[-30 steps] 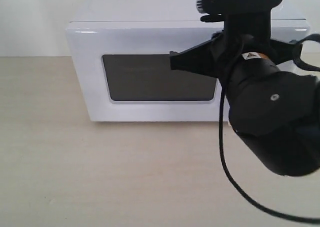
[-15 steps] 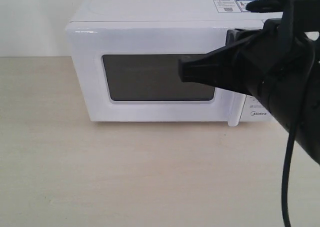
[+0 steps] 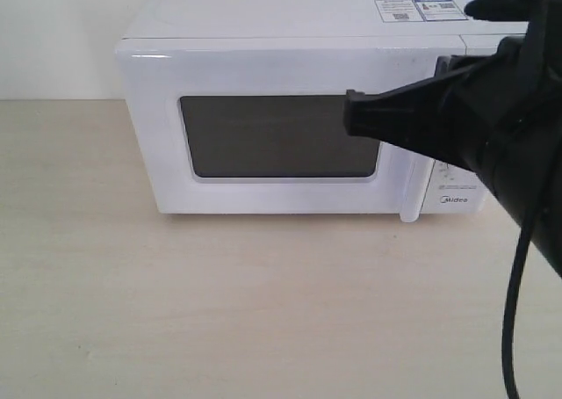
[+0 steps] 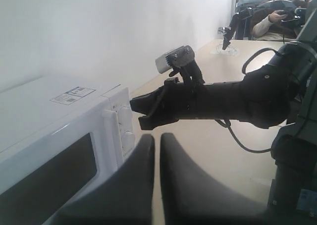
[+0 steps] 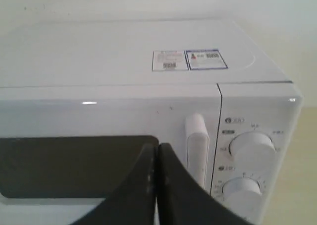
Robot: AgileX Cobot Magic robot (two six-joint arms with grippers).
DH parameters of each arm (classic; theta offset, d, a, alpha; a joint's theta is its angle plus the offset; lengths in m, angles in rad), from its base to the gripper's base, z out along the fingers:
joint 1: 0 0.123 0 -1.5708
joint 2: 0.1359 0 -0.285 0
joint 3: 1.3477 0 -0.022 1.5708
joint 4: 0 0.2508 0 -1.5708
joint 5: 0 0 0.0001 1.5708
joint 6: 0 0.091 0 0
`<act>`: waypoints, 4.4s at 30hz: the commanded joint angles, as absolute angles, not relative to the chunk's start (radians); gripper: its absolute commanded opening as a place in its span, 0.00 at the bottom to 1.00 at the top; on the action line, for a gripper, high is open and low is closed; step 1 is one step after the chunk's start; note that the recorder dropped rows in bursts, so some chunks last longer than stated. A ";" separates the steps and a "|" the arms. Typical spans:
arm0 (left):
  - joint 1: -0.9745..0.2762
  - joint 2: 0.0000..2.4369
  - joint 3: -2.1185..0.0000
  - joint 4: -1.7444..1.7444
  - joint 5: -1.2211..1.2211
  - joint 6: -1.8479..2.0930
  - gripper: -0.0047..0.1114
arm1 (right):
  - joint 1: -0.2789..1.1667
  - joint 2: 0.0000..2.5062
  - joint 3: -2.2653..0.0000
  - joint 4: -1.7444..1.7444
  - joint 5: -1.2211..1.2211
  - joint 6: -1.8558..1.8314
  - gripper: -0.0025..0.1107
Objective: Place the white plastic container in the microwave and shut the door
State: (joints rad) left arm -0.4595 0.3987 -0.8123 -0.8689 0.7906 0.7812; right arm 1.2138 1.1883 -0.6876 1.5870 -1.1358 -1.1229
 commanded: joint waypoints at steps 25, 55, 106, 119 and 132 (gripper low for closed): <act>-0.464 0.396 -0.808 -0.872 0.785 0.778 0.08 | 0.158 0.360 -0.326 1.669 -0.101 -1.367 0.02; -0.464 0.396 -0.808 -0.872 0.785 0.778 0.08 | -0.060 0.000 -0.062 1.669 -0.016 -1.162 0.02; -0.464 0.396 -0.808 -0.872 0.785 0.778 0.08 | -0.060 0.000 0.000 -0.011 0.329 0.148 0.02; -0.464 0.370 -0.846 -0.689 0.785 0.761 0.08 | -0.060 0.000 0.000 -0.011 0.329 0.150 0.02; -0.330 0.000 -0.961 -0.134 0.856 0.305 0.08 | -0.060 0.000 0.000 -0.011 0.329 0.155 0.02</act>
State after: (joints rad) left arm -0.3734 0.0564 -0.9543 -0.2451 0.8167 0.3931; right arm -0.0571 0.0052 0.0009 -0.0080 0.3318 0.1535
